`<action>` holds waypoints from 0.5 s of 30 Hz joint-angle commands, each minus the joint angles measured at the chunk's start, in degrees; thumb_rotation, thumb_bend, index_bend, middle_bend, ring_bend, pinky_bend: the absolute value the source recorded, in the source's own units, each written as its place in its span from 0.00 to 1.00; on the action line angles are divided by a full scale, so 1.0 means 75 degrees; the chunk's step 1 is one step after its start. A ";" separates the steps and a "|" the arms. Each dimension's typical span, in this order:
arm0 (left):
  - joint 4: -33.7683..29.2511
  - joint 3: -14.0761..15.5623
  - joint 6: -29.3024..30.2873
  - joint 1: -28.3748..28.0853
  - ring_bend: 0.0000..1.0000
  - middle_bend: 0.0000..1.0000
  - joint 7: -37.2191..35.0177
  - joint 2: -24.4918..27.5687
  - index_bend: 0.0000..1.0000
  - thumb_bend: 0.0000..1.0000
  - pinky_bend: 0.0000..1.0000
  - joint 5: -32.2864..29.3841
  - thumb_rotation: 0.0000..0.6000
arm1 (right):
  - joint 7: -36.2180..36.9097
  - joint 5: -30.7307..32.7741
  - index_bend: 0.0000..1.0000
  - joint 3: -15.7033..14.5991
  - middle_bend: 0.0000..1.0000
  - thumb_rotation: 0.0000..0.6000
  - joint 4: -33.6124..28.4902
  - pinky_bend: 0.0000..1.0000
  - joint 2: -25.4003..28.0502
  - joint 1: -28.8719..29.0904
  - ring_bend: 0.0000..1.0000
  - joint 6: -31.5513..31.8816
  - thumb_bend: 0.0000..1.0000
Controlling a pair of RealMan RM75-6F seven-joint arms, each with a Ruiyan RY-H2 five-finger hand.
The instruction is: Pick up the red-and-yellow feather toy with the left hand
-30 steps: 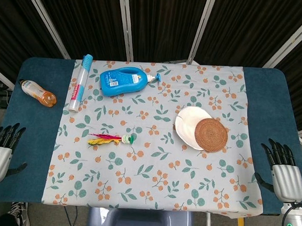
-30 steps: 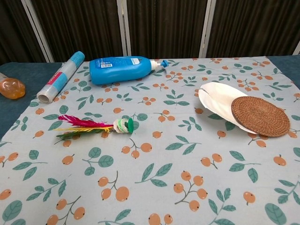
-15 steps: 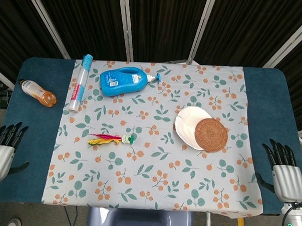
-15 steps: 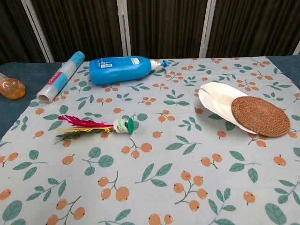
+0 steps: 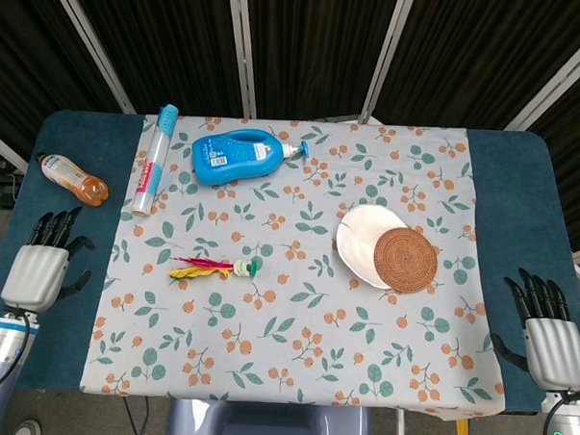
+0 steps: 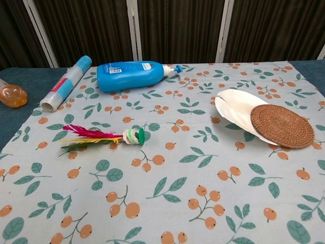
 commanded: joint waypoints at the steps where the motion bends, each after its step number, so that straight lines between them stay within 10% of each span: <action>1: 0.0094 -0.0353 -0.0563 -0.0609 0.00 0.00 0.0961 -0.0629 0.42 0.40 0.00 -0.0890 1.00 | 0.0019 -0.0001 0.11 -0.0001 0.00 1.00 0.0002 0.00 0.0006 0.0002 0.00 -0.0007 0.15; 15: 0.1483 -0.0408 -0.1007 -0.1673 0.00 0.00 0.2582 -0.2587 0.48 0.41 0.00 -0.2253 1.00 | 0.0112 -0.0005 0.11 -0.0003 0.00 1.00 -0.0003 0.00 0.0046 -0.0027 0.00 0.0021 0.15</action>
